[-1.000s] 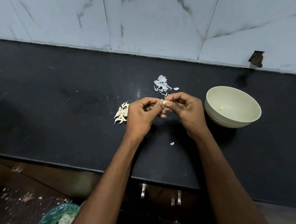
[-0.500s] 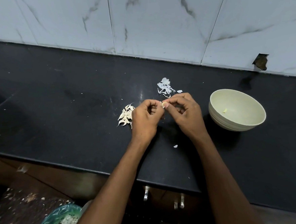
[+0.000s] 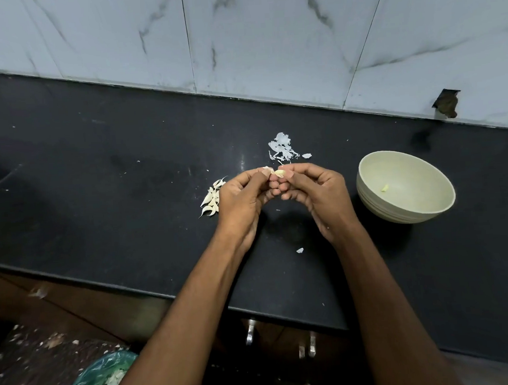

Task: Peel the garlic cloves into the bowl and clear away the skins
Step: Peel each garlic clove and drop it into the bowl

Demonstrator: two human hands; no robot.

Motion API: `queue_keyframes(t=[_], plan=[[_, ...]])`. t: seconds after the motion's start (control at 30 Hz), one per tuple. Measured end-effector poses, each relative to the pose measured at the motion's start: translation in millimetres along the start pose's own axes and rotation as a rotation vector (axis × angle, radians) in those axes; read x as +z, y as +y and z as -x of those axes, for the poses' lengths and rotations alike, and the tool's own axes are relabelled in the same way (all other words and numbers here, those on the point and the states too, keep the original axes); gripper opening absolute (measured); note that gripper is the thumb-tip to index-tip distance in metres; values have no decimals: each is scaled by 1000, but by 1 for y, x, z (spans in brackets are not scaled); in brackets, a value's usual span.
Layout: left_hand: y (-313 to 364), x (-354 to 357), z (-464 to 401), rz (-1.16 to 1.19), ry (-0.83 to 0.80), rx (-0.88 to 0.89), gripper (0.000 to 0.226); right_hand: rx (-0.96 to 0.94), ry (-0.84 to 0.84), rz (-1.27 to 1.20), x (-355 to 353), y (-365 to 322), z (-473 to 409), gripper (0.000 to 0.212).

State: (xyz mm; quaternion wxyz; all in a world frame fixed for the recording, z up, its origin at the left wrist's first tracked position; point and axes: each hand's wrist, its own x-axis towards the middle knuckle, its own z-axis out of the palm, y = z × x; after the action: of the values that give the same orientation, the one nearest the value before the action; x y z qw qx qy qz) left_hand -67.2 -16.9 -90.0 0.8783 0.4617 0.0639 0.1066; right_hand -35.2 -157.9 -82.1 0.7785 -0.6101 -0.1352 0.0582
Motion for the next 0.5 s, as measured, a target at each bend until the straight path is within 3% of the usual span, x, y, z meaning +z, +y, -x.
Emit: queue_keyframes(t=[0.5], plan=[[0,-1,3,-149,-13,39,16,-47,-13,200,-3,2,-1,10]])
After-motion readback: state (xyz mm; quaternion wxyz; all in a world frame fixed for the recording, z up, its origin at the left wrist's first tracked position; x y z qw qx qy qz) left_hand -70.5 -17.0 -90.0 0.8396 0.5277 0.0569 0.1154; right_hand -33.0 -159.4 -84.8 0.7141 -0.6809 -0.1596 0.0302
